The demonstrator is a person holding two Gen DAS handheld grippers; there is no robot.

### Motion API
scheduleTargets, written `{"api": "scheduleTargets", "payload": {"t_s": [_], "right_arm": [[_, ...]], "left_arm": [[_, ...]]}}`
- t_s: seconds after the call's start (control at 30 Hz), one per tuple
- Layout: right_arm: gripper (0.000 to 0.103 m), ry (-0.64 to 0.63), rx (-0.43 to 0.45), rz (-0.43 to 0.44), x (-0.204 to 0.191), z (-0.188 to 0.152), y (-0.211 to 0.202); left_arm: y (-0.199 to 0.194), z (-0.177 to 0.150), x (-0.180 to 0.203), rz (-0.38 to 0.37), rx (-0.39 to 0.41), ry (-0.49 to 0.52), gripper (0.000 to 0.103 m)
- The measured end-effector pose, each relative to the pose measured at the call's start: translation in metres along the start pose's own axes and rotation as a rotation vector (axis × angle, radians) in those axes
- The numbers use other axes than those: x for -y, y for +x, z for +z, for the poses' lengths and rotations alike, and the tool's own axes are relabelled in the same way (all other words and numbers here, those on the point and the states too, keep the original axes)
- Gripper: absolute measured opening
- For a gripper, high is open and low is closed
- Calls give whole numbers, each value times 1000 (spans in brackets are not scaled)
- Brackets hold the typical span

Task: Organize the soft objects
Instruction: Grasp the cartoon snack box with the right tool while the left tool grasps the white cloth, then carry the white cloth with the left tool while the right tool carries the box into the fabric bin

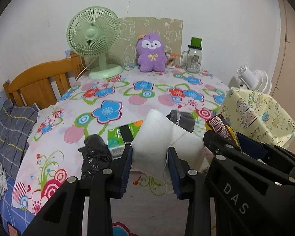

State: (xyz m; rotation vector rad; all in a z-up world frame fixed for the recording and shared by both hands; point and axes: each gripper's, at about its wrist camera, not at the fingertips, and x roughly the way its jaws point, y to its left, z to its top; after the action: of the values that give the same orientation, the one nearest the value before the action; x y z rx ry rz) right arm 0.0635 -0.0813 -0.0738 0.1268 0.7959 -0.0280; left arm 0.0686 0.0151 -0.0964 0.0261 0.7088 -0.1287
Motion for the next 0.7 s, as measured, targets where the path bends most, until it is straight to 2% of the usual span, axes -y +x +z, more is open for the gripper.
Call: {"api": "scheduleTargets", "payload": {"t_s": [0.7], "right_arm": [[45, -14, 111, 13, 13, 52, -52]], "left_arm": [[-43, 50, 21, -10, 106, 7, 36]]}}
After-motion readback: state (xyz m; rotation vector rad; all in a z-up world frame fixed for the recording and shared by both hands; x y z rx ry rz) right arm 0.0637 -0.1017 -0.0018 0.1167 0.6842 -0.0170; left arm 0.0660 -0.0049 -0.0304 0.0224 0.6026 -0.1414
